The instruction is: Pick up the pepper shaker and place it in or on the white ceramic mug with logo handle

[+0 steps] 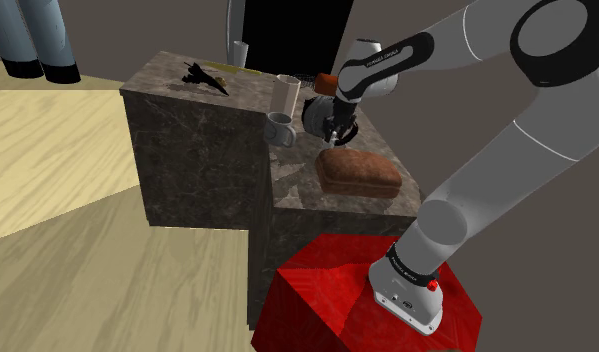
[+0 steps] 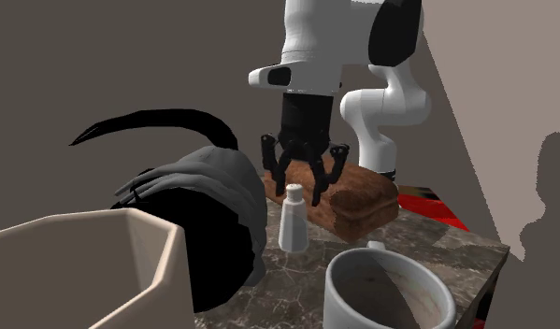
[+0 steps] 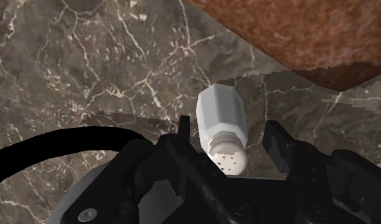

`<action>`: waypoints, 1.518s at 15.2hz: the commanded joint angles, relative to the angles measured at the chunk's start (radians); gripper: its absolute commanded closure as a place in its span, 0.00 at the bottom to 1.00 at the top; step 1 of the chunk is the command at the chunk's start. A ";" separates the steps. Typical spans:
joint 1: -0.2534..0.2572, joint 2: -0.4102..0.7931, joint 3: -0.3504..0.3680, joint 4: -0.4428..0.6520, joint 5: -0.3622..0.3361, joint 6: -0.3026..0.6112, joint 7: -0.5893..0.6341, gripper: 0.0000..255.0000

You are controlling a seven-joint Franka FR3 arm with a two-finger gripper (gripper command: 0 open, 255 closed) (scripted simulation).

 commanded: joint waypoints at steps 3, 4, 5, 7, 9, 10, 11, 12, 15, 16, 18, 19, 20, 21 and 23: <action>0.000 0.000 0.000 0.000 0.000 0.000 0.000 1.00; 0.000 0.000 0.000 0.000 0.000 0.000 0.000 1.00; 0.000 0.000 0.000 0.000 0.000 0.000 0.000 1.00; 0.000 0.000 0.000 0.000 0.000 0.000 0.000 1.00; 0.000 0.000 0.000 0.000 0.000 0.000 0.000 1.00; 0.000 -0.008 0.001 0.006 0.000 -0.014 0.000 1.00; 0.000 -0.017 0.001 0.012 -0.001 -0.029 0.000 1.00; 0.000 -0.024 0.002 0.019 -0.001 -0.043 -0.001 1.00; 0.001 -0.047 0.004 0.039 -0.002 -0.086 -0.001 1.00; 0.001 -0.054 0.005 0.047 -0.002 -0.100 -0.002 1.00; 0.001 -0.067 0.006 0.062 -0.002 -0.128 -0.003 1.00; 0.001 -0.073 0.007 0.070 -0.002 -0.142 -0.003 1.00; 0.001 -0.079 0.007 0.078 -0.002 -0.157 -0.003 1.00; 0.002 -0.085 0.008 0.086 -0.002 -0.171 -0.004 1.00; 0.002 -0.096 0.009 0.104 -0.002 -0.199 -0.005 1.00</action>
